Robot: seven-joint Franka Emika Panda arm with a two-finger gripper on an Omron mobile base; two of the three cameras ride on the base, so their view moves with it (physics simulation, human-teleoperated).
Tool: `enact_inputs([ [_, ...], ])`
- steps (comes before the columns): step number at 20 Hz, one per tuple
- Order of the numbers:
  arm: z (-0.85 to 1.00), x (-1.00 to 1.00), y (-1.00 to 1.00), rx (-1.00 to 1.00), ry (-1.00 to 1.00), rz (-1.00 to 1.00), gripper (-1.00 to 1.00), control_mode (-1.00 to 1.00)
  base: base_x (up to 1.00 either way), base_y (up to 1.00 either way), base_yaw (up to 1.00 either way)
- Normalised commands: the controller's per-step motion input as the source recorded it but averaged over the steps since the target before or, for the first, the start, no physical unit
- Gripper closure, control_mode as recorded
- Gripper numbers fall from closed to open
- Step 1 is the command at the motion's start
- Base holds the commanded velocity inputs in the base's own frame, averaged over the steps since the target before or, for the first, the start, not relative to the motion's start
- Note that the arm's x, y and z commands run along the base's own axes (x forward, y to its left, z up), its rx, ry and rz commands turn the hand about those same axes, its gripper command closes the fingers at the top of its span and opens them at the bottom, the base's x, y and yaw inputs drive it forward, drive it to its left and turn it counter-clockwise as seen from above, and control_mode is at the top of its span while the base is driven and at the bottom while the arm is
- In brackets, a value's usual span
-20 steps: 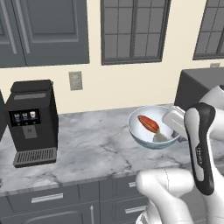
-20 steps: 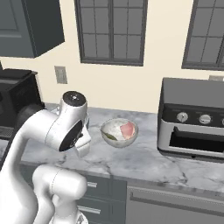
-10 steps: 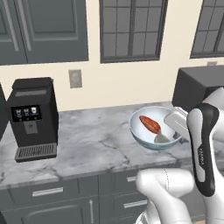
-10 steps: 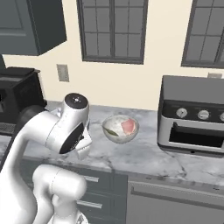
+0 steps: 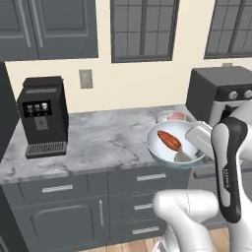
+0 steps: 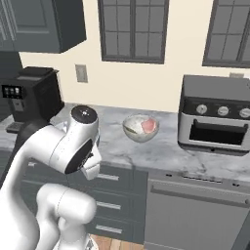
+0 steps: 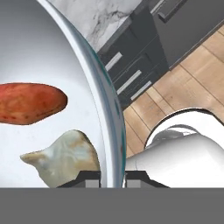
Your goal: Place the bowl with the garlic and sweet potato on the top shelf of the fridge. Place the bowl with the fish and steak on the second highest shelf of the fridge.
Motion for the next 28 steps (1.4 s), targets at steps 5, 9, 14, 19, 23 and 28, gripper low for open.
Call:
enact_inputs([
  [5,0.0,0.0,0.0,0.0,0.0,0.0,1.0,1.0,-0.58,0.03,0.46],
  [9,0.0,0.0,0.0,0.0,0.0,0.0,1.0,1.0,-0.68,0.27,0.81],
  [14,0.0,0.0,0.0,0.0,0.0,0.0,1.0,1.0,-0.45,0.35,0.89],
  [19,0.0,0.0,0.0,0.0,0.0,0.0,1.0,1.0,-0.43,0.12,0.96],
  [23,0.0,0.0,0.0,0.0,0.0,0.0,1.0,1.0,-0.02,0.66,0.89],
  [28,0.0,0.0,0.0,0.0,0.0,0.0,1.0,1.0,0.22,1.0,0.43],
])
